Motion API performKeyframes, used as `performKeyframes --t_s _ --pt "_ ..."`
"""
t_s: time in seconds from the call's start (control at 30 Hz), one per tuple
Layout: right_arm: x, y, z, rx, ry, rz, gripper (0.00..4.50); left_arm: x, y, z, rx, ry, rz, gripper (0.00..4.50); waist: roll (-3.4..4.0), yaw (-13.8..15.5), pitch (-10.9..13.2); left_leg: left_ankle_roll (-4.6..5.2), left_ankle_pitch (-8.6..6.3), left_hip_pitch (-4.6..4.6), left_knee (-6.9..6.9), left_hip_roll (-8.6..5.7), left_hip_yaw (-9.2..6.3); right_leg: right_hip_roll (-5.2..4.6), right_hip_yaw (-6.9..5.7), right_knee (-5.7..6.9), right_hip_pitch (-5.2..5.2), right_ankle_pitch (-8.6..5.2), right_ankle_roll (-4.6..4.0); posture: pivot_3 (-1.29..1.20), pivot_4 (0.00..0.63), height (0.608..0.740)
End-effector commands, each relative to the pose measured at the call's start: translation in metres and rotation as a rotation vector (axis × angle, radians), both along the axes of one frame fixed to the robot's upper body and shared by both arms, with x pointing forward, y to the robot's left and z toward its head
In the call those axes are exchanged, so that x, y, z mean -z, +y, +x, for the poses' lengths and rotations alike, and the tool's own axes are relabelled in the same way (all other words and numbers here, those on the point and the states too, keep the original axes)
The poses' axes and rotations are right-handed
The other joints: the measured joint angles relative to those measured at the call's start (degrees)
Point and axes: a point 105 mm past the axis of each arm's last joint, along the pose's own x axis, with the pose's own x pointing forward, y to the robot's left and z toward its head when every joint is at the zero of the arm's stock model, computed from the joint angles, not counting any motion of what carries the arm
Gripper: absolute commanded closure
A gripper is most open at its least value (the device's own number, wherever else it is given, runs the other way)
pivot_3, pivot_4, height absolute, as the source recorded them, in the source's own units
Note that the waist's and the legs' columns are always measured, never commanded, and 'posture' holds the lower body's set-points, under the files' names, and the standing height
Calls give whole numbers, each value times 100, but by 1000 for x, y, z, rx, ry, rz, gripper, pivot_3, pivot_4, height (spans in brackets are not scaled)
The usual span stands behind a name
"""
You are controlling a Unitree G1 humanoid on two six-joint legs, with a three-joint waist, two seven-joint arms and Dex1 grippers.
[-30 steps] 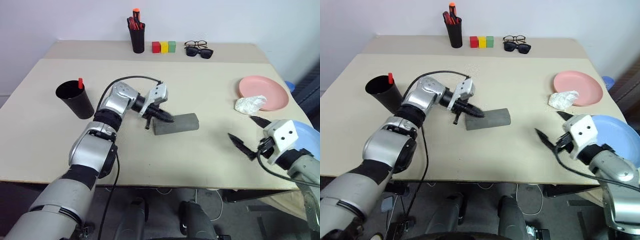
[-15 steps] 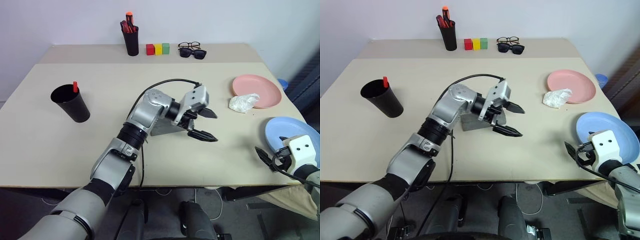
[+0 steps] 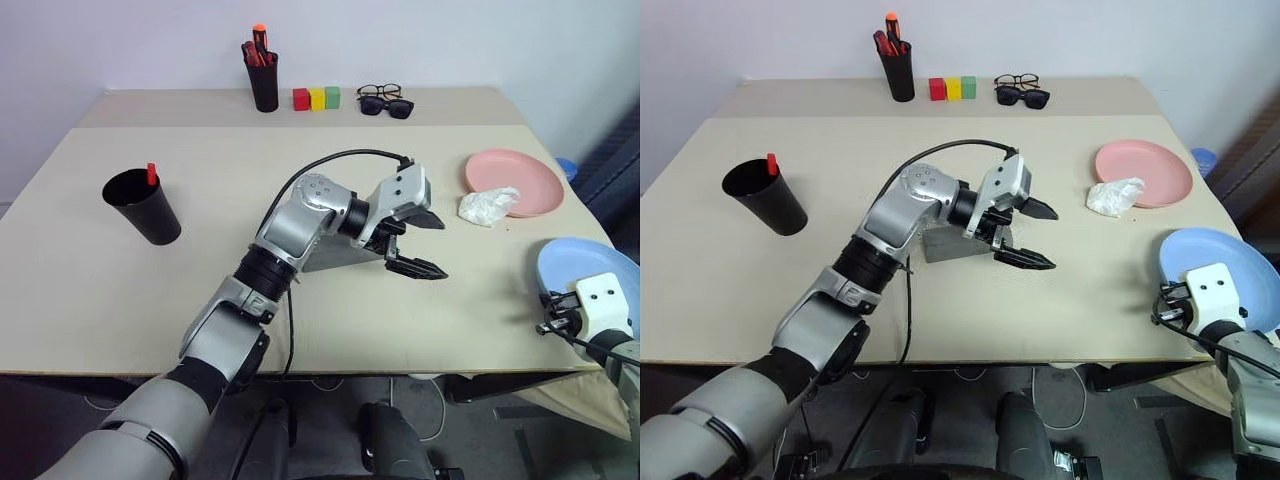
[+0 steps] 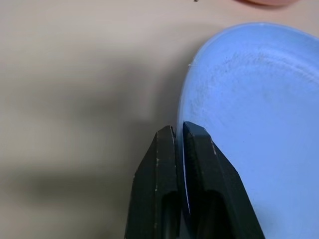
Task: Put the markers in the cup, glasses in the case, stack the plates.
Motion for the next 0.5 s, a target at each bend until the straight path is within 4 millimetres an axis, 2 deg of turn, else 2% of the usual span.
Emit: performKeyframes --t_s 0.03,0.13,0.3,0.4,0.5 --pt "-15 2 6 -1 -58 -59 4462 -8 -2 -4 17 -26 -30 0 0 1 0 0 0 0 0 0 0 0 0 0 0 0 0 0 150 740" --pt "-39 4 17 7 -157 -120 4462 -7 -1 -4 9 -23 -33 0 3 -7 1 0 0 0 0 -1 0 0 0 -2 0 0 1 0 150 740" --pt "-87 19 52 -60 -316 -197 4462 -2 0 -6 -2 -4 -38 0 22 -42 4 0 0 5 -3 0 3 0 2 -1 -1 0 2 0 150 740" --pt "-103 22 80 -97 -363 -215 4462 2 -1 -8 -19 12 -44 0 22 -39 5 0 0 8 -4 0 3 0 2 0 1 0 1 0 150 740" --pt "-110 26 110 -148 -371 -223 4462 6 -1 -10 -39 25 -49 0 21 -32 7 0 0 13 -4 -1 3 1 3 -1 9 6 -6 0 150 740"
